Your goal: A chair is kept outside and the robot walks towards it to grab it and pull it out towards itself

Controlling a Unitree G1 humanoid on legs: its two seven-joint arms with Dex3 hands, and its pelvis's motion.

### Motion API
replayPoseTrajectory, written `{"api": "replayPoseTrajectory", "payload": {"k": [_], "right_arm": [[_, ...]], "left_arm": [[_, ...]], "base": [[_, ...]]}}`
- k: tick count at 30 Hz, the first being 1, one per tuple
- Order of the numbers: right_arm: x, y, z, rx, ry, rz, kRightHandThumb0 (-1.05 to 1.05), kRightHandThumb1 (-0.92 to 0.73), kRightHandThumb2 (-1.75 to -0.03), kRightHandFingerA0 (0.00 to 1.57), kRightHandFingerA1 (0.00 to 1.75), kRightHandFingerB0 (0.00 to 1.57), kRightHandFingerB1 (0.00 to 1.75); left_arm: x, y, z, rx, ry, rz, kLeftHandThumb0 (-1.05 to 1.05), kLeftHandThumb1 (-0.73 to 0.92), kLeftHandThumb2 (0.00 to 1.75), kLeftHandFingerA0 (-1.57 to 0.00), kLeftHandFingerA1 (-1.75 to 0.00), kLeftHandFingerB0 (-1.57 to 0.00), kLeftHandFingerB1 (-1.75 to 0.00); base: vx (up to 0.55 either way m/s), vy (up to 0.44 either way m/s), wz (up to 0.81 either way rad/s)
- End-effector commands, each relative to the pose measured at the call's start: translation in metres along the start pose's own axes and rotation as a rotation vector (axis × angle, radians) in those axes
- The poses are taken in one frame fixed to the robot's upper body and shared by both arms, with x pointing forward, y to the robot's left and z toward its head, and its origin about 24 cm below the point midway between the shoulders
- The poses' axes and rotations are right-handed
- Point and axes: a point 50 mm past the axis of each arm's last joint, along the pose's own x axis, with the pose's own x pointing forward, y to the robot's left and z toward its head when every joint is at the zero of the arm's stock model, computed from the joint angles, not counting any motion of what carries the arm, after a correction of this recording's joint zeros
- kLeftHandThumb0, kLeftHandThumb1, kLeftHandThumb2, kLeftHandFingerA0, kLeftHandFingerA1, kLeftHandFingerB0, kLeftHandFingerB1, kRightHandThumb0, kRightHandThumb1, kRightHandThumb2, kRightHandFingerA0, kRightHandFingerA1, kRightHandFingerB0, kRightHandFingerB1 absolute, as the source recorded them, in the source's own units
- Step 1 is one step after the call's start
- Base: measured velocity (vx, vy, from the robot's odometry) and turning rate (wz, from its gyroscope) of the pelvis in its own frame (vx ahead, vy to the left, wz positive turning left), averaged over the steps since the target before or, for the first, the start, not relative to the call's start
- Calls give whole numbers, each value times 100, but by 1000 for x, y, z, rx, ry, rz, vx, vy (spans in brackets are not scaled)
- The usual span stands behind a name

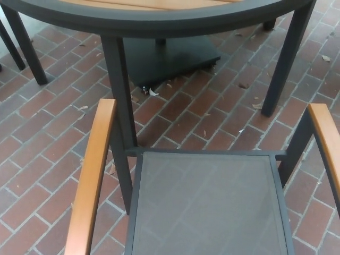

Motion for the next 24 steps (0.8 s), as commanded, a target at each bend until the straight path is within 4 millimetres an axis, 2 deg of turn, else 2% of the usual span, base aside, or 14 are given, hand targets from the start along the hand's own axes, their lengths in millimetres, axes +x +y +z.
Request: {"api": "replayPoseTrajectory", "payload": {"k": [1,6,8,9,11,12,13,14,16,19,21,22,23,24], "right_arm": [[22,-14,28,-113,-162,129,-16,-66,-59,0,73,0,66],[28,-16,27,-241,-160,170,-21,-68,-50,0,35,0,32],[28,-19,23,-249,-128,206,-21,-70,-40,0,18,0,19],[26,-25,23,-243,-79,262,-23,-70,-32,0,3,0,7],[26,-31,25,-252,-47,296,-32,-67,-29,0,5,0,7],[27,-42,26,-256,2,304,-64,-58,-88,18,93,6,83],[27,-44,26,-255,14,305,-64,-58,-88,18,93,6,83],[29,-60,26,-258,83,290,-56,-58,-26,0,27,0,30],[30,-75,25,-245,136,265,-56,-56,-27,0,1,0,8],[31,-104,21,-225,218,207,-68,-56,-26,0,1,0,0],[30,-126,18,-186,270,164,-79,-59,-28,0,18,0,21],[28,-137,16,-131,287,120,-90,-58,-35,0,51,0,47],[26,-147,14,-67,297,73,-90,-58,-35,0,51,0,47],[24,-153,13,-20,300,54,-84,-67,-43,0,0,0,12]], "left_arm": [[-5,24,23,195,-102,-188,-50,47,74,-3,-61,-6,-50],[-3,46,30,301,-49,-271,-56,54,56,0,-44,0,-32],[-2,59,33,147,-59,-260,-53,46,59,0,-38,0,-31],[1,83,32,112,-19,-209,-79,43,83,0,-34,0,-12],[4,99,29,-20,-10,-195,-77,42,83,0,-33,0,-13],[4,112,26,-317,-52,-183,-64,36,76,0,-34,-5,-18],[4,115,26,-388,-69,-182,-64,36,76,0,-34,-5,-18],[5,132,21,-540,-126,-138,-64,36,82,0,-51,0,-47],[4,150,15,-624,-150,-78,-81,44,87,0,-40,-6,-31],[-3,186,-7,-827,-172,47,-80,42,81,0,-35,-5,-28],[-13,207,-24,-858,-158,141,-80,52,73,0,-18,0,-12],[-18,217,-34,-825,-121,193,-99,63,101,0,-36,0,-16],[-25,227,-43,-795,-80,238,-99,63,101,0,-36,0,-16],[-28,229,-48,-786,-52,263,-105,68,104,0,-31,0,-11]], "base": [[0,0,0],[-34,3,-1],[0,0,0],[0,0,0],[0,0,0],[0,0,0],[0,0,0],[0,0,0],[0,0,0],[0,0,0],[0,0,0],[0,0,0],[0,0,0],[0,0,0]]}}
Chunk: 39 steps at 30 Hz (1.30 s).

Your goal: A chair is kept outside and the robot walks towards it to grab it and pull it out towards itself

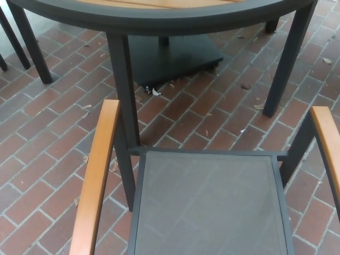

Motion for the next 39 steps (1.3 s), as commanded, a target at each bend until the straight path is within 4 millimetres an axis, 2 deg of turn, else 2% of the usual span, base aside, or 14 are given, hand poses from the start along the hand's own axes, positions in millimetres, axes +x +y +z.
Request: {"api": "replayPoseTrajectory", "payload": {"k": [1,2,5,6,8,10,12,14,16,21,33,35,36,39], "right_arm": [[-24,-118,-14,241,196,-125,-84,-67,-43,0,0,0,12],[-29,-126,-17,275,200,-166,-105,-90,-37,0,13,0,0],[-44,-143,-23,310,210,-286,-105,-92,-57,0,0,0,0],[-52,-151,-23,332,212,-335,-105,-88,-74,0,0,0,0],[-62,-160,-24,357,221,-395,-105,-92,-56,0,0,0,0],[-77,-172,-24,385,242,-489,-102,-90,-68,0,0,0,0],[-88,-180,-26,432,265,-569,-105,-92,-52,0,9,0,0],[-97,-180,-31,453,281,-620,-105,-86,-66,0,15,0,0],[-105,-180,-35,463,300,-667,-105,-85,-69,0,14,0,0],[-122,-180,-44,503,312,-806,-98,-84,-74,0,0,0,0],[-84,-98,-106,822,359,-934,-84,-76,-73,0,0,0,0],[-63,-71,-116,894,373,-911,-81,-80,-64,0,0,0,0],[-53,-59,-119,911,396,-892,-83,-80,-64,0,0,0,0],[-44,-48,-121,918,425,-873,-83,-80,-64,0,0,0,0]], "left_arm": [[-39,108,-85,-966,-62,312,-105,68,104,0,-31,0,-11],[-46,108,-94,-952,-1,343,-105,71,107,0,-33,0,-14],[-61,108,-115,-954,124,406,-105,68,105,0,-31,0,-13],[-66,106,-123,-976,158,425,-89,68,78,0,0,0,0],[-72,103,-131,-971,202,442,-105,64,102,0,-29,0,-8],[-81,97,-141,-961,266,462,-89,68,76,0,0,0,0],[-88,91,-148,-1009,281,496,-105,63,100,0,-30,0,-8],[-92,88,-152,-1033,299,524,-90,61,75,0,0,0,-2],[-96,84,-157,-1037,335,552,-95,56,100,0,-29,0,-8],[-102,75,-168,-1032,393,588,-95,55,100,0,-28,0,-8],[-96,-1,-205,-929,821,499,-94,57,94,0,-23,0,-12],[-86,-12,-206,-929,815,456,-84,56,94,0,-37,-5,-30],[-82,-15,-206,-890,835,411,-40,44,105,-5,-56,0,-51],[-79,-18,-206,-832,866,356,-40,44,105,-5,-56,0,-51]], "base": [[0,0,0],[0,0,0],[0,0,0],[0,0,0],[0,0,0],[0,0,0],[0,0,0],[0,0,0],[0,0,0],[0,0,0],[0,0,0],[0,0,0],[0,0,0],[-6,1,2]]}}
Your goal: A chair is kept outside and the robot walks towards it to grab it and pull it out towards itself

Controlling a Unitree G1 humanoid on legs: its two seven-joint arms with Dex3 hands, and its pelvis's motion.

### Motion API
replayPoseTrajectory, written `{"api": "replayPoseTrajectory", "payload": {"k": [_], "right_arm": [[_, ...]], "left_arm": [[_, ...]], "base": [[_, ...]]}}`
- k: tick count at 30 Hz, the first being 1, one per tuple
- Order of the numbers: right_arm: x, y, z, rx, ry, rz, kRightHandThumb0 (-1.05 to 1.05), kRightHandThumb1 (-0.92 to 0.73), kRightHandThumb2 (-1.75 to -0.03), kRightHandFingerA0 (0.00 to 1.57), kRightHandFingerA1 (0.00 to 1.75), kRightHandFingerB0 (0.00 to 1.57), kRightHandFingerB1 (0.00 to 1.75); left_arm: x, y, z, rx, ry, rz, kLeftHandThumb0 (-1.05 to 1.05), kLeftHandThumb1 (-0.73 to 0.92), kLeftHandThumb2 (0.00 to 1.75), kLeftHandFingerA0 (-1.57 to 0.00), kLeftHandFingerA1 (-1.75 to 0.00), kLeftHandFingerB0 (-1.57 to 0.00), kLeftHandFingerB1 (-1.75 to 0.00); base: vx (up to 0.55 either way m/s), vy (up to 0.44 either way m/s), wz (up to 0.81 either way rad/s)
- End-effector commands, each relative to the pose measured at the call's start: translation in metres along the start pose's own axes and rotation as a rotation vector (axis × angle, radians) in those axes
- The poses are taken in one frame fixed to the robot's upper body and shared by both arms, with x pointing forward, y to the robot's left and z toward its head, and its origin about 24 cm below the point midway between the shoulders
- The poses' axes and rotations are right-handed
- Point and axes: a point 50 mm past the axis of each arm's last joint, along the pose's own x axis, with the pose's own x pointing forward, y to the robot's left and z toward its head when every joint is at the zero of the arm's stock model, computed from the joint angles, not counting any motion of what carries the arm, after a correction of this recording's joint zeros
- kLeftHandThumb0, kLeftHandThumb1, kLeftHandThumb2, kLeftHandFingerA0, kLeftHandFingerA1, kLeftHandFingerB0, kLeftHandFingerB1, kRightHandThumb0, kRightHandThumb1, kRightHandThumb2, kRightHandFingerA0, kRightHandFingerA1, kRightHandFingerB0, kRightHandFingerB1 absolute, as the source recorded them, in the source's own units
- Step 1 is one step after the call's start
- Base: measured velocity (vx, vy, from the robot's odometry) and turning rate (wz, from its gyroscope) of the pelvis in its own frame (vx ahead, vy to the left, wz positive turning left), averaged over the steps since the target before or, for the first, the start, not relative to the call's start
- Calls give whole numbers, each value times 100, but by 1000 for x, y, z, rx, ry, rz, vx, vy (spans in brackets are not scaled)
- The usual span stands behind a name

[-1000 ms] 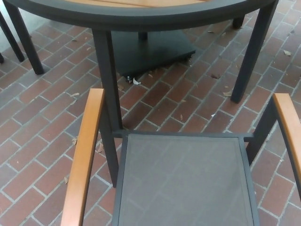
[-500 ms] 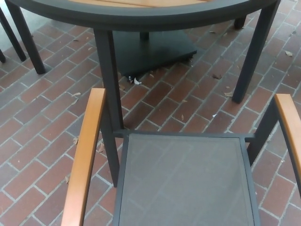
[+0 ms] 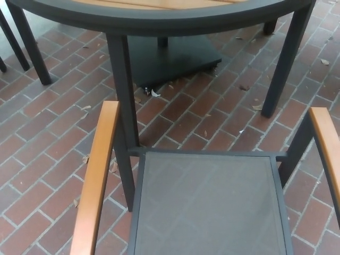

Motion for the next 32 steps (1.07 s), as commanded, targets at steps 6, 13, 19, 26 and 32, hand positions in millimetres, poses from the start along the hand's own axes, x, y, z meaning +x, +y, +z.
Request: {"api": "replayPoseTrajectory", "payload": {"k": [6,13,19,26,32], "right_arm": [[9,61,-58,244,184,-94,-92,-66,-70,0,5,0,0],[11,68,-61,245,199,-93,-92,-66,-70,0,5,0,0],[10,68,-62,245,203,-97,-92,-66,-70,0,5,0,0],[8,64,-64,242,206,-102,-92,-66,-70,0,5,0,0],[8,64,-65,240,207,-103,-92,-66,-70,0,5,0,0]], "left_arm": [[13,-22,-14,129,89,-58,-77,59,95,-29,-67,-14,-52],[11,-19,-14,128,85,-52,-77,59,95,-29,-67,-14,-52],[10,-18,-13,131,85,-51,-77,59,95,-29,-67,-14,-52],[9,-17,-14,135,90,-49,-77,59,95,-29,-67,-14,-52],[8,-15,-15,135,91,-47,-77,59,95,-29,-67,-14,-52]], "base": [[-24,0,5],[-65,-7,27],[-90,77,5],[-13,530,-24],[68,140,1]]}}
